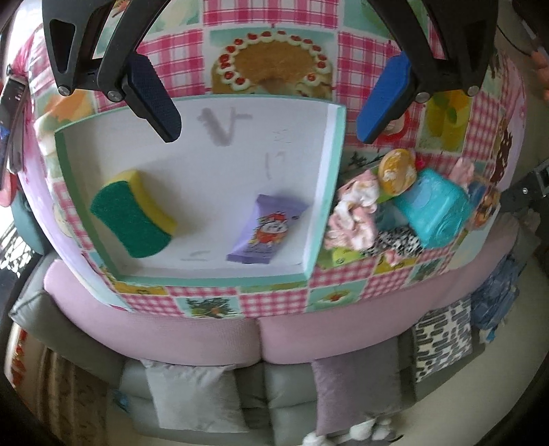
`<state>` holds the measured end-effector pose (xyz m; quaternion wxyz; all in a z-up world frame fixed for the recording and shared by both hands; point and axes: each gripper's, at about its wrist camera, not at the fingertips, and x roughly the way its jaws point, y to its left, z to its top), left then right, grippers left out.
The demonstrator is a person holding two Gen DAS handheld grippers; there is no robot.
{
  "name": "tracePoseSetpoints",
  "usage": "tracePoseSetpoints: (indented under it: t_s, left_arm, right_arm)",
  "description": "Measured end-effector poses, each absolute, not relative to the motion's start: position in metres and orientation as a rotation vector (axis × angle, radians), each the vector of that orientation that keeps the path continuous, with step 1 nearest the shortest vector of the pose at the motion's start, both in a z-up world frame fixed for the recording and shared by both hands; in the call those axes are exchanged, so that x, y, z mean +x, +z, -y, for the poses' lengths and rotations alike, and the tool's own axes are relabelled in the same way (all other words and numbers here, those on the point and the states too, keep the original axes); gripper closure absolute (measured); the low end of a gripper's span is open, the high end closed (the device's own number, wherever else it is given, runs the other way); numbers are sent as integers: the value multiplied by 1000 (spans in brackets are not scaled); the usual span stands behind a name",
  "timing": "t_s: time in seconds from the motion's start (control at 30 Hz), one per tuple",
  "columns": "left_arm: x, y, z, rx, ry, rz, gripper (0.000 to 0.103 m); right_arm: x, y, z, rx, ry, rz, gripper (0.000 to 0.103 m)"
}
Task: Organize soft objects
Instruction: 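Withdraw both open tools from the tray back toward the pile, then grasp the red tape roll with the right tool and lift it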
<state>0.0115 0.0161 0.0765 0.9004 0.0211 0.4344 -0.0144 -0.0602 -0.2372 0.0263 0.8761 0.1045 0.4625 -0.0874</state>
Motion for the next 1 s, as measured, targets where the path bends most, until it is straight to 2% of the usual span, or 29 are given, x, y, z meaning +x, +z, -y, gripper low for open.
tracePoseSetpoints:
  t_s: [0.3, 0.73, 1.0]
  left_arm:
    - [19, 57, -62, -21, 64, -955, 8]
    - [40, -5, -57, 78, 61, -1154, 8]
    - [45, -16, -67, 40, 72, -1193, 8]
  right_arm:
    - [-40, 13, 200, 203, -62, -1011, 0]
    - [-25, -10, 147, 140, 104, -1086, 0]
    - [-24, -14, 137, 118, 135, -1090, 1]
